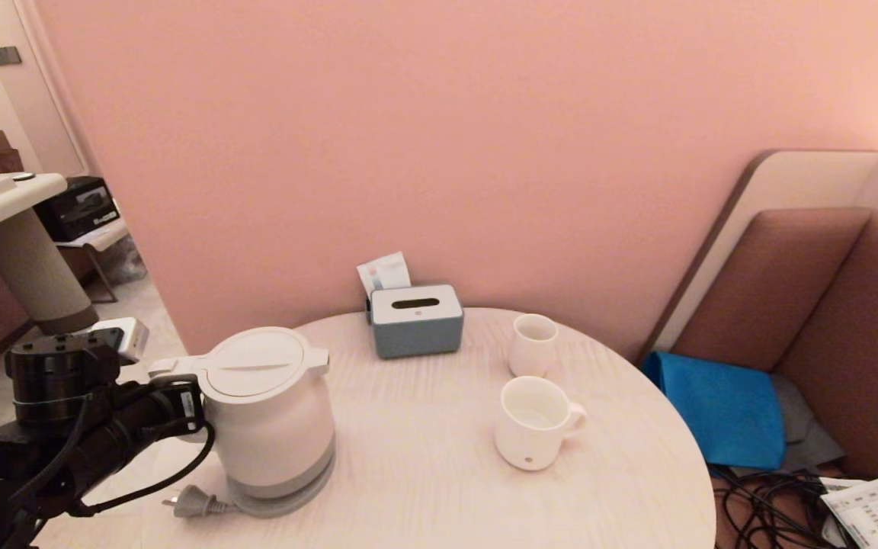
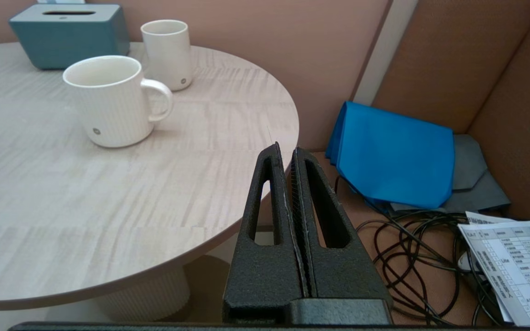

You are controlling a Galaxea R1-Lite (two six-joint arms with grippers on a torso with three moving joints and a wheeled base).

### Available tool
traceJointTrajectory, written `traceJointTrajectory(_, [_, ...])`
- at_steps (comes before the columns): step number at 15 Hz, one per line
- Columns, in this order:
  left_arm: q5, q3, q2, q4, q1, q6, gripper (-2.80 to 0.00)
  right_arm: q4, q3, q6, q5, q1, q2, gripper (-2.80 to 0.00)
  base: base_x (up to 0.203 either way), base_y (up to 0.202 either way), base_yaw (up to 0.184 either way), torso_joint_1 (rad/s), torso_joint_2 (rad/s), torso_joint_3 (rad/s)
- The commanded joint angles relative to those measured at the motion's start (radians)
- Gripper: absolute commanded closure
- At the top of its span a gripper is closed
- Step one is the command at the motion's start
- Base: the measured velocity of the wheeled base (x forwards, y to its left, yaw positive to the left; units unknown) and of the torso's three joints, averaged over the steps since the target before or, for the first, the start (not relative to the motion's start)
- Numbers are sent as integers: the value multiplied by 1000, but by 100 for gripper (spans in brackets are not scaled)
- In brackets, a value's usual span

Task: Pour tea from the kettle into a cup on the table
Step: Put down the kettle on the table

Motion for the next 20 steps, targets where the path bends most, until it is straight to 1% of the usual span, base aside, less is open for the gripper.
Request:
traceJointTrajectory(1, [2,10,15,1,0,1,0,0,1,0,0,0,1,0,0,0,0,0,0,0])
traceJointTrajectory(5, [2,55,-5,0,2,1,0,0,-1,0,0,0,1,0,0,0,0,0,0,0])
traceJointTrajectory(6, [1,55,-5,0,17,1,0,0,1,0,0,0,1,0,0,0,0,0,0,0])
traceJointTrajectory(8, [1,54,-9,0,25,2,0,0,0,0,0,0,1,0,0,0,0,0,0,0])
traceJointTrajectory(13, [-6,58,-33,0,35,4,0,0,1,0,0,0,1,0,0,0,0,0,0,0])
traceJointTrajectory(16, [-18,81,-15,0,35,10,0,0,-1,0,0,0,1,0,0,0,0,0,0,0])
traceJointTrajectory(20, [-16,76,-20,-3,35,12,0,0,1,0,0,0,1,0,0,0,0,0,0,0])
